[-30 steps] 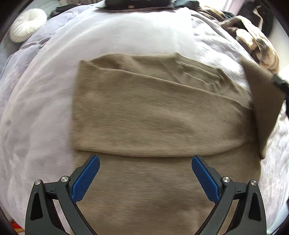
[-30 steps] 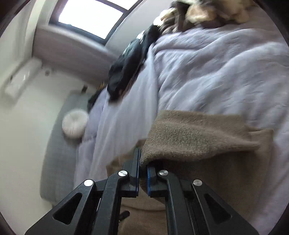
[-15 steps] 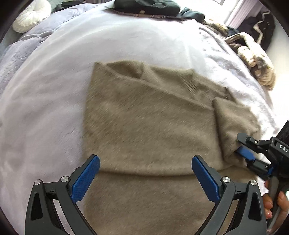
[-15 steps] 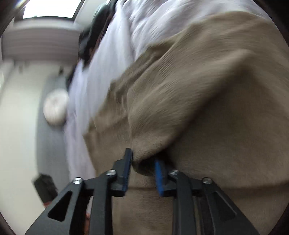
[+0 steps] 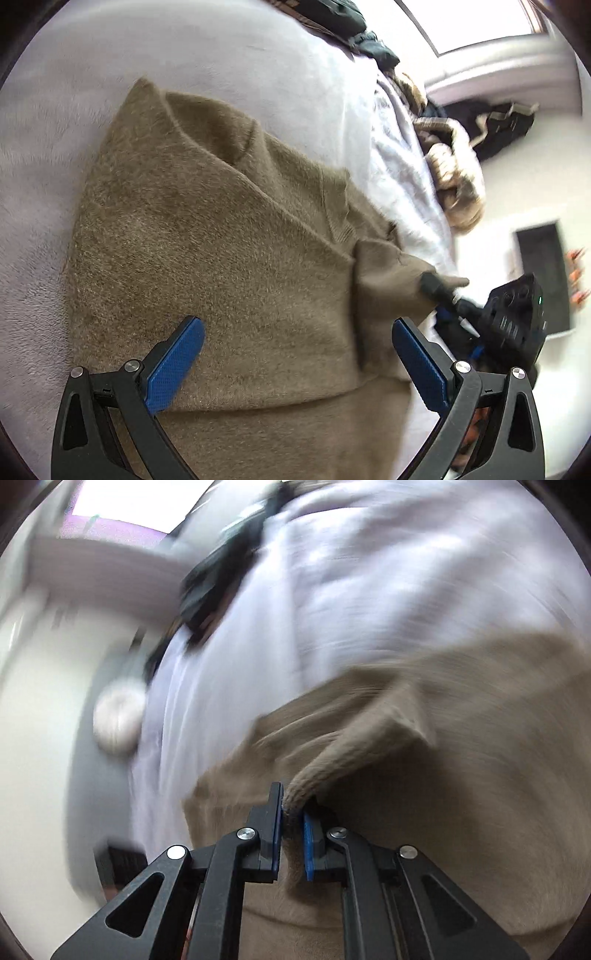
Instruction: Fold small clothes
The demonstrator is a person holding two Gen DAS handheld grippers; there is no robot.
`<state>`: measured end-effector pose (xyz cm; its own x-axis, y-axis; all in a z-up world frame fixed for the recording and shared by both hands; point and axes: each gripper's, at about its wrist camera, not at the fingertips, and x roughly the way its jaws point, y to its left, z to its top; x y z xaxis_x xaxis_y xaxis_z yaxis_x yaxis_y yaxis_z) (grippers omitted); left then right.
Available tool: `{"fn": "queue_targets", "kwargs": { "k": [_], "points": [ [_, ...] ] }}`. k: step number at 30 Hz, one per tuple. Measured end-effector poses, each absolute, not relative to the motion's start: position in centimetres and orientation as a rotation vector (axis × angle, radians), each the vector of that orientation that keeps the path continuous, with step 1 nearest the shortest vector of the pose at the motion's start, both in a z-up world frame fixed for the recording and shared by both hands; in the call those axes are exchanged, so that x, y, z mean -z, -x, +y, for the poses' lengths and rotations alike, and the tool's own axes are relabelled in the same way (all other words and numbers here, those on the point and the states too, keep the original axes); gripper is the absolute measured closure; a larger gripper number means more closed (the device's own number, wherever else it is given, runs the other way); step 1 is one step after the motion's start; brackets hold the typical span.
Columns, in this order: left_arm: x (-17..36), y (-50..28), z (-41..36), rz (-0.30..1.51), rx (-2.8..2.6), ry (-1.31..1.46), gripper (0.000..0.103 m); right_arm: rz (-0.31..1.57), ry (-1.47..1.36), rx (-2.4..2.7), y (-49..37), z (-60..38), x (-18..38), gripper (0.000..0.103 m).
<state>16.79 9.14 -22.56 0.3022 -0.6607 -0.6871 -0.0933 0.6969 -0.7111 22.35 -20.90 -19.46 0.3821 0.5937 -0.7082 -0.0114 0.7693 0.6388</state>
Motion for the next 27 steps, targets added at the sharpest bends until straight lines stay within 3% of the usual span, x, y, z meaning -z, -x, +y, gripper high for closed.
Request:
{"fn": "queue_targets", "kwargs": {
  "k": [7, 9, 11, 20, 22, 24, 25, 26, 27],
  "points": [
    [23.2, -17.4, 11.0, 1.215, 0.493, 0.92, 0.001, 1.291, -0.236, -0.637, -20.1, -10.3, 20.9, 0.088],
    [23.3, -17.5, 11.2, 1.211, 0.496, 0.934, 0.001, 1.357, -0.211, -0.626, -19.7, -9.6, 22.0, 0.079],
    [23.4, -17.4, 11.3, 1.214, 0.496, 0.93, 0.001, 1.385, -0.257, -0.627, -19.2, -10.0, 22.6, 0.047],
    [22.8, -17.3, 9.5, 1.267, 0.443, 0.78, 0.002, 1.365, -0.594, -0.373, -13.6, -23.3, 22.4, 0.045],
    [22.6, -17.2, 8.9, 1.286, 0.428, 0.719, 0.014, 1.331, -0.717, -0.253, -11.9, -27.5, 22.8, 0.045],
    [22.7, -17.2, 8.2, 1.319, 0.413, 0.645, 0.049, 1.267, -0.86, -0.122, -10.5, -31.9, 23.1, 0.045],
    [22.9, -17.2, 7.9, 1.337, 0.417, 0.614, 0.061, 1.232, -0.93, -0.065, -10.1, -33.8, 23.5, 0.045],
    [23.2, -17.2, 7.7, 1.351, 0.417, 0.589, 0.086, 1.191, -1.017, -0.01, -9.6, -35.8, 24.0, 0.045],
    [23.3, -17.2, 7.4, 1.366, 0.41, 0.558, 0.097, 1.157, -1.089, 0.026, -9.3, -37.2, 24.5, 0.045]
  ]
}}
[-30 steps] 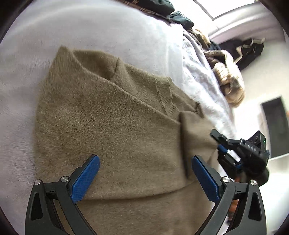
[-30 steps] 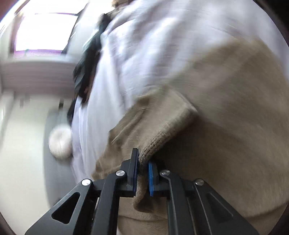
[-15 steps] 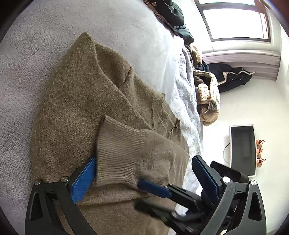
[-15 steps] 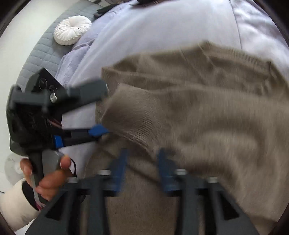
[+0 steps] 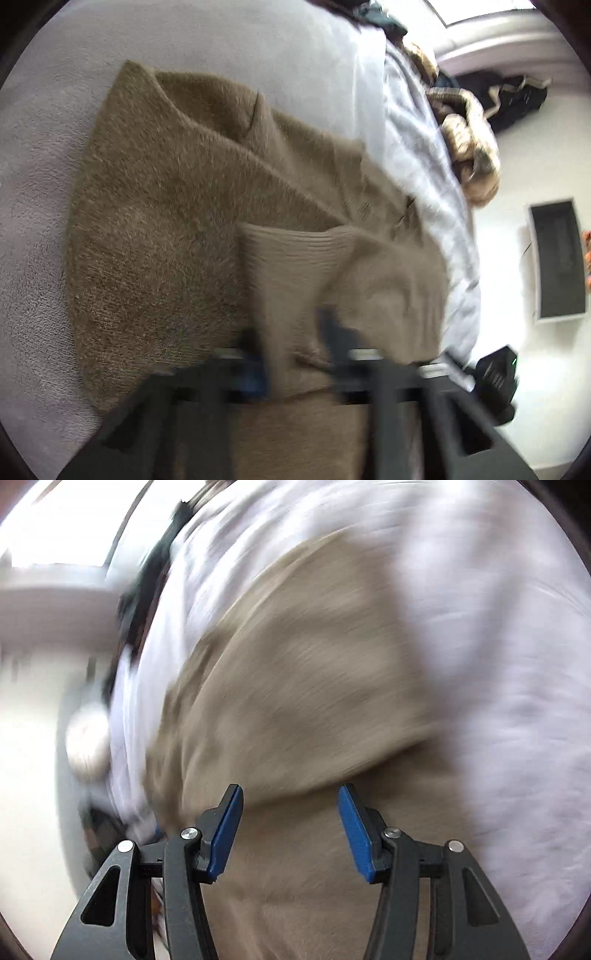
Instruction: Fold small clothes
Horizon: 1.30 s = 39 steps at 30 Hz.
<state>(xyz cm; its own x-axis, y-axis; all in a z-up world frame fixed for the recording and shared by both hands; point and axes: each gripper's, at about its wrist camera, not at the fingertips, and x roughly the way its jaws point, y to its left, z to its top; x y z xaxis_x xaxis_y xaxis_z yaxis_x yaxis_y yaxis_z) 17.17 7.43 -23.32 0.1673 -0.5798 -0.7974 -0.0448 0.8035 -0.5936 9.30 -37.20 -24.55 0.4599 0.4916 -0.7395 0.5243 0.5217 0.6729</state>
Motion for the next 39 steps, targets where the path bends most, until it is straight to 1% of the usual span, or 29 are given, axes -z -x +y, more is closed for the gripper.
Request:
{"fn": "queue_targets", "kwargs": {
  "k": [1, 2, 3, 4, 7, 9, 11, 13, 14, 15, 16, 18, 20, 21, 22, 25, 28, 29, 30, 31, 33, 35, 37, 39],
  "points": [
    [23.2, -17.1, 7.3, 1.364, 0.401, 0.533, 0.097, 1.131, -1.145, 0.045, -9.3, -38.1, 25.1, 0.045],
    [22.8, -17.0, 7.2, 1.347, 0.399, 0.521, 0.097, 1.114, -1.196, 0.053, -9.5, -38.6, 25.7, 0.055],
    [22.4, -16.8, 7.3, 1.33, 0.399, 0.515, 0.097, 1.119, -1.21, 0.063, -9.9, -38.9, 26.1, 0.072],
    [21.7, -16.6, 7.2, 1.305, 0.401, 0.503, 0.097, 1.133, -1.188, 0.068, -10.4, -38.7, 26.1, 0.096],
    [20.2, -16.1, 7.2, 1.262, 0.402, 0.447, 0.097, 1.123, -1.018, 0.0, -11.6, -38.1, 23.8, 0.097],
    [20.5, -16.1, 7.2, 1.273, 0.4, 0.414, 0.097, 1.145, -0.912, -0.017, -12.1, -37.9, 23.1, 0.097],
    [21.6, -16.3, 7.1, 1.313, 0.384, 0.385, 0.097, 1.214, -0.833, -0.014, -12.9, -37.6, 24.2, 0.096],
    [22.9, -16.2, 7.3, 1.361, 0.372, 0.396, 0.097, 1.303, -0.814, -0.02, -13.1, -37.5, 25.7, 0.096],
    [23.0, -16.1, 7.5, 1.369, 0.374, 0.418, 0.097, 1.319, -0.837, -0.037, -12.9, -37.6, 25.8, 0.092],
    [22.9, -16.1, 7.8, 1.367, 0.378, 0.438, 0.097, 1.31, -0.831, -0.049, -12.8, -37.4, 25.3, 0.092],
    [22.7, -16.1, 8.0, 1.367, 0.386, 0.45, 0.097, 1.287, -0.808, -0.071, -12.8, -37.2, 24.4, 0.088],
    [22.5, -16.3, 8.1, 1.386, 0.4, 0.445, 0.097, 1.216, -0.755, -0.114, -12.7, -37.2, 22.4, 0.076],
    [22.3, -16.5, 7.9, 1.402, 0.41, 0.418, 0.097, 1.186, -0.718, -0.089, -13.5, -37.6, 21.7, 0.052],
    [22.2, -16.6, 7.8, 1.406, 0.413, 0.404, 0.097, 1.179, -0.706, -0.055, -14.1, -38.0, 21.7, 0.049],
    [22.0, -16.7, 7.6, 1.414, 0.413, 0.392, 0.097, 1.171, -0.719, -0.036, -14.5, -38.7, 21.9, 0.048],
    [21.6, -16.7, 7.1, 1.42, 0.415, 0.375, 0.097, 1.14, -0.845, -0.018, -16.1, -40.5, 22.7, 0.048],
    [21.7, -16.7, 7.1, 1.426, 0.411, 0.369, 0.097, 1.208, -0.842, 0.004, -18.4, -40.7, 25.0, 0.048],
    [21.7, -16.7, 7.1, 1.426, 0.407, 0.375, 0.097, 1.228, -0.836, -0.013, -18.7, -40.4, 25.4, 0.053],
    [21.5, -16.7, 7.1, 1.424, 0.402, 0.378, 0.097, 1.248, -0.832, -0.048, -19.4, -39.7, 25.7, 0.064],
    [21.2, -16.6, 7.0, 1.415, 0.401, 0.374, 0.097, 1.262, -0.815, -0.081, -19.9, -39.0, 25.5, 0.095],
    [20.6, -16.3, 6.8, 1.391, 0.403, 0.343, 0.097, 1.231, -0.655, -0.095, -20.1, -37.7, 23.4, 0.095],
    [20.6, -16.1, 6.7, 1.381, 0.399, 0.314, 0.097, 1.224, -0.566, -0.09, -20.7, -37.5, 22.5, 0.095],
    [21.8, -16.2, 6.8, 1.411, 0.344, 0.275, 0.097, 1.275, -0.525, -0.062, -20.7, -37.6, 23.5, 0.095],
    [22.4, -16.1, 7.5, 1.41, 0.328, 0.305, 0.097, 1.293, -0.533, -0.042, -20.5, -38.1, 24.7, 0.094]
  ]
}}
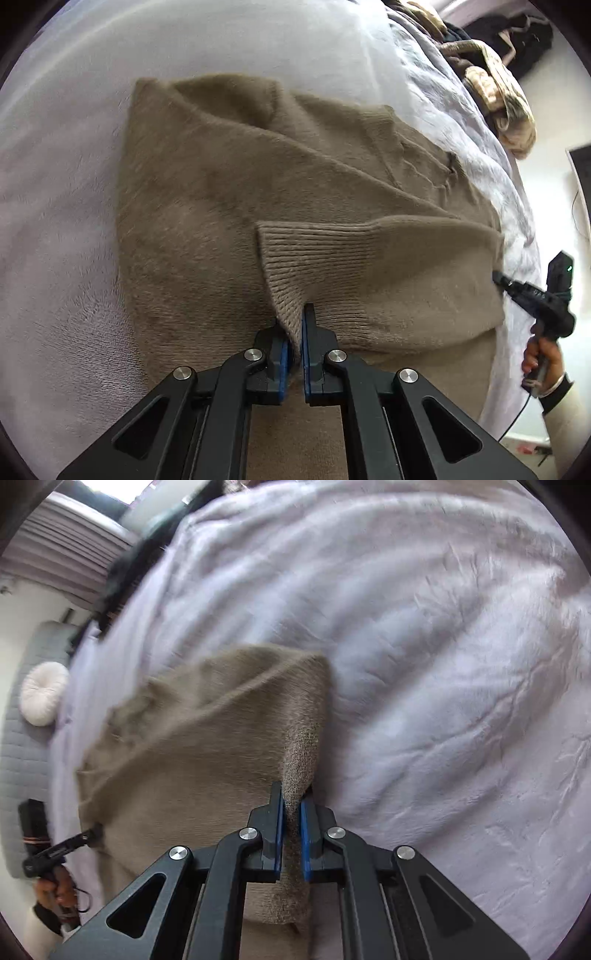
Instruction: Fold small clothes
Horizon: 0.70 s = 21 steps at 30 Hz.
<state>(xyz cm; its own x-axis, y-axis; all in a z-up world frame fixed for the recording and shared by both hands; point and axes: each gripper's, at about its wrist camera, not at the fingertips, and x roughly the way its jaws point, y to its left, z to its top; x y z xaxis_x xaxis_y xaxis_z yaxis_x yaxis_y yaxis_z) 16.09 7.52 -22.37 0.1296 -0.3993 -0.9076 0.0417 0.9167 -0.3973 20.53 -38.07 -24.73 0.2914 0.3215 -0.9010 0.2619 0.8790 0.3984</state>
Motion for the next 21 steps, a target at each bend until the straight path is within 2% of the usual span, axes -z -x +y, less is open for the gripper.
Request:
{"fn": "queue_targets", "kwargs": {
  "k": [3, 4, 6, 11, 15, 21],
  "points": [
    [21.4, -15.7, 8.5, 1.373, 0.265, 0.28, 0.097, 1.272, -0.553, -0.011, -20.1, -38.3, 24.6, 0.093],
    [21.1, -15.6, 9.0, 1.362, 0.234, 0.255, 0.097, 1.269, -0.549, 0.002, -19.8, -38.5, 24.3, 0.087],
    [20.4, -15.4, 10.1, 1.347, 0.179, 0.229, 0.097, 1.267, -0.536, 0.029, -18.6, -39.4, 23.7, 0.083],
    [17.9, -14.4, 11.7, 1.298, 0.188, 0.233, 0.097, 1.223, -0.593, 0.02, -14.7, -40.8, 21.4, 0.083],
    [16.8, -14.1, 9.8, 1.276, 0.275, 0.219, 0.097, 1.229, -0.59, -0.051, -13.3, -38.9, 20.7, 0.083],
    [19.5, -15.4, 5.2, 1.308, 0.285, 0.21, 0.097, 1.278, -0.503, -0.084, -13.6, -35.4, 21.8, 0.083]
  ]
}}
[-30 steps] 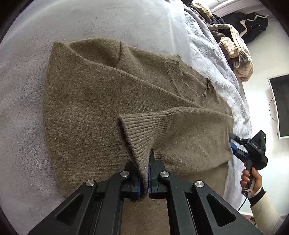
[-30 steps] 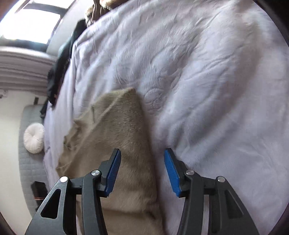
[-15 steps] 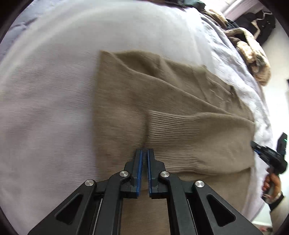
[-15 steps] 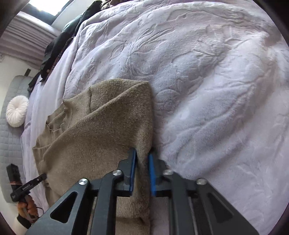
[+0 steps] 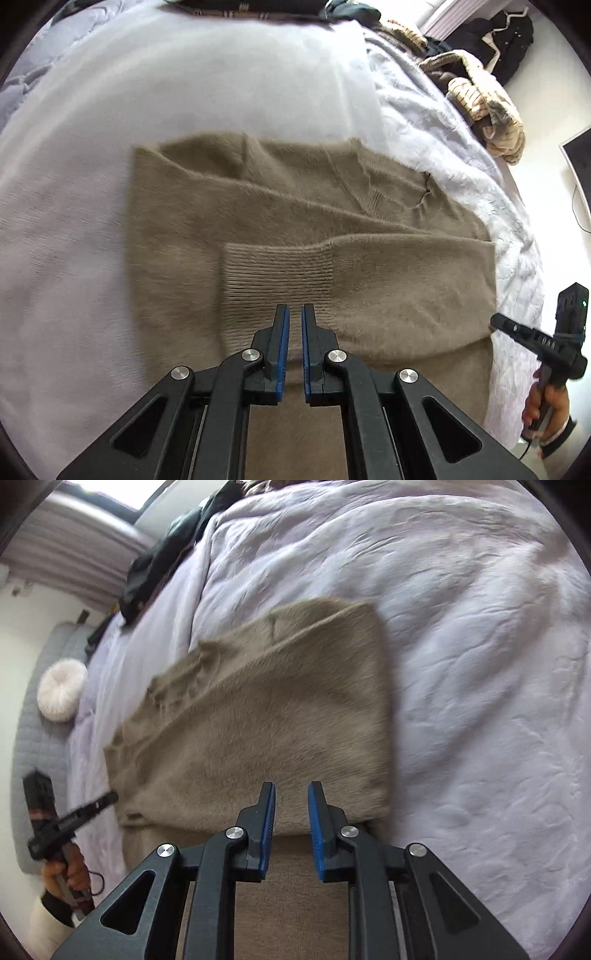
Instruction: Fold small clothes
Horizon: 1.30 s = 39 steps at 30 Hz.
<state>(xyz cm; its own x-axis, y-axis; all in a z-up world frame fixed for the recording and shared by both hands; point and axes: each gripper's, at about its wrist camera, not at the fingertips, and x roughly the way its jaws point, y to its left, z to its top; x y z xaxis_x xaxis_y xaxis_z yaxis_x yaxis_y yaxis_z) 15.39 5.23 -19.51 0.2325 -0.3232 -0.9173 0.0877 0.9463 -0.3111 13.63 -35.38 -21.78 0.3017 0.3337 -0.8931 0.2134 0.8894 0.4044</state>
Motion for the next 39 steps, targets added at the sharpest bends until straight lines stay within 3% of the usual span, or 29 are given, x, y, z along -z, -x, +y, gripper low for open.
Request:
{"fn": "queue_targets", "kwargs": {
  "k": [6, 12, 39],
  "points": [
    [21.7, -14.5, 6.0, 1.347, 0.257, 0.228, 0.097, 1.307, -0.427, -0.047, -12.3, -36.2, 23.7, 0.091],
    [20.5, -13.4, 7.5, 1.345, 0.23, 0.209, 0.097, 1.323, -0.451, -0.009, -10.2, -37.7, 23.1, 0.086],
    [17.1, -2.4, 7.7, 1.449, 0.159, 0.123, 0.097, 1.356, -0.605, 0.012, -2.0, -34.8, 19.4, 0.086]
  ]
}}
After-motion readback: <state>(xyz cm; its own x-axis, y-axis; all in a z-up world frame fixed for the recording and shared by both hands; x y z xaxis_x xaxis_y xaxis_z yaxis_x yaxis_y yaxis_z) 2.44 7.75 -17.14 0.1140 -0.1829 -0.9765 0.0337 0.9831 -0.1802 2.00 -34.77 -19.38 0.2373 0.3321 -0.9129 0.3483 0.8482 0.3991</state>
